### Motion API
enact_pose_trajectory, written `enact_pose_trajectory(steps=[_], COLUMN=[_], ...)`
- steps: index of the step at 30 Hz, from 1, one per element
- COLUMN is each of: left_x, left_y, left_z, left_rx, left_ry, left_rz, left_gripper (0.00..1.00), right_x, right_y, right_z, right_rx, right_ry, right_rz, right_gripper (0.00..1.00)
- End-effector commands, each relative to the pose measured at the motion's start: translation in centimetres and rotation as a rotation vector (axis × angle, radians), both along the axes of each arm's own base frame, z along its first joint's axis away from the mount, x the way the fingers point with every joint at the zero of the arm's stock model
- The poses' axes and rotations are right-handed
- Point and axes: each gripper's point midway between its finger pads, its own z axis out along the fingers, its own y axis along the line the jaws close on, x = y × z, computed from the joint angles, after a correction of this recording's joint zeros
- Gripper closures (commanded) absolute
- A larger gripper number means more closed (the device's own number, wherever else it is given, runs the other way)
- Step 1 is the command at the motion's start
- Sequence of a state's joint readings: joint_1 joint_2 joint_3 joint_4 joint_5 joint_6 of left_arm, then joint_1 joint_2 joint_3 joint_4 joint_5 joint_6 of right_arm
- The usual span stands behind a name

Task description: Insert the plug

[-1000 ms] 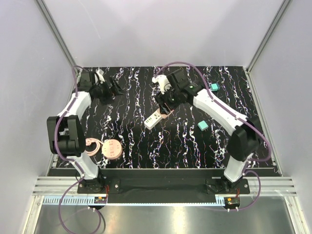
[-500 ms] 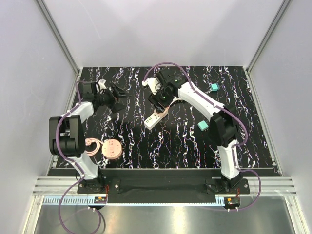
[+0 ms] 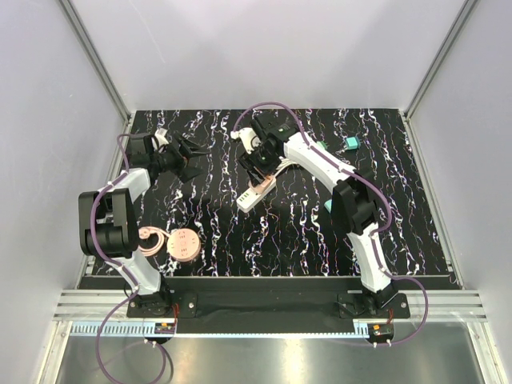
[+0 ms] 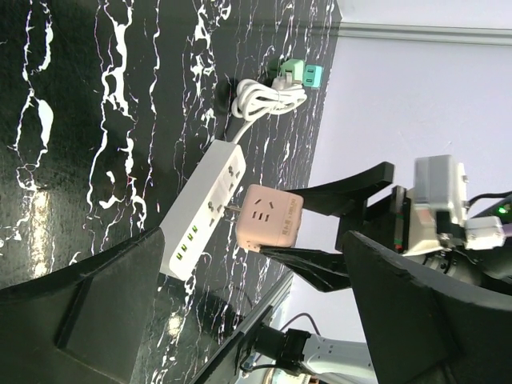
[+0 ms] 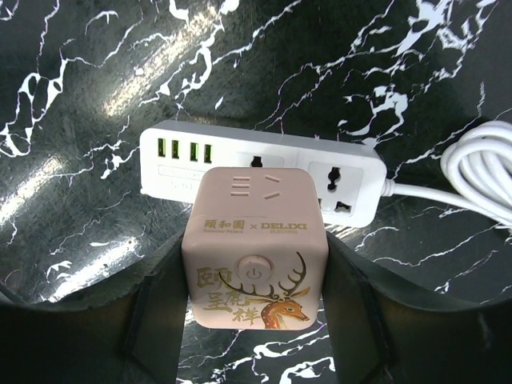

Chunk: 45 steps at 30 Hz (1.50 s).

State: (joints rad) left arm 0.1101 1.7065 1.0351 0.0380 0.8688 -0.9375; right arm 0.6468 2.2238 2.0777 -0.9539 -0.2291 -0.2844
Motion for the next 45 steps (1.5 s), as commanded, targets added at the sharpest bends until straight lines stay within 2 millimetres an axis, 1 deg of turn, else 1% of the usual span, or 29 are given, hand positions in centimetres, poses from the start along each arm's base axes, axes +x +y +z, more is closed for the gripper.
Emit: enact_pose_trajectory(steps=[1, 6, 10, 18, 26, 33, 40, 45], left_x=[-0.2, -0.1, -0.1, -0.1, -0.1, -0.1, -0.1, -0.1], left_y=[0.0, 0.2, 0.3, 0.3, 0.3, 0.4, 0.4, 0.3], left_z=[1.8, 2.0, 2.1, 2.1, 2.2, 2.2, 2.3, 2.2], left_rx=[-0.018, -0.02, -0.017, -0.019, -0.017, -0.019, -0.018, -0.019], left_ry=[-0.067, -0.071, -0.076, -0.075, -0.081, -0.08, -0.082, -0.08], left_rz=[-0.015, -0.009, -0.007, -0.008, -0.009, -0.008, -0.006, -0.007], left_gripper=[0.01, 0.01, 0.01, 0.01, 0.01, 0.01, 0.01, 0.01], right_x=[0.0, -0.4, -0.4, -0.4, 0.1, 1.1, 0.7, 0.0], right_y=[0.5, 0.6, 0.6, 1.0, 1.4, 0.8, 0.2, 0.3], right_z=[1.1, 0.9, 0.1, 0.1, -0.2, -0.6, -0.9, -0.8], right_rx=[0.024, 0.033, 0.024, 0.042, 0.047, 0.01, -0.02, -0.016], right_ry=[0.008, 0.035, 0.05, 0.063, 0.065, 0.028, 0.047, 0.075], right_rz=[-0.014, -0.026, -0.035, -0.044, -0.066, -0.095, -0.11, -0.101], right_gripper=[1.0, 1.0, 1.0, 1.0, 1.0, 1.0, 1.0, 1.0])
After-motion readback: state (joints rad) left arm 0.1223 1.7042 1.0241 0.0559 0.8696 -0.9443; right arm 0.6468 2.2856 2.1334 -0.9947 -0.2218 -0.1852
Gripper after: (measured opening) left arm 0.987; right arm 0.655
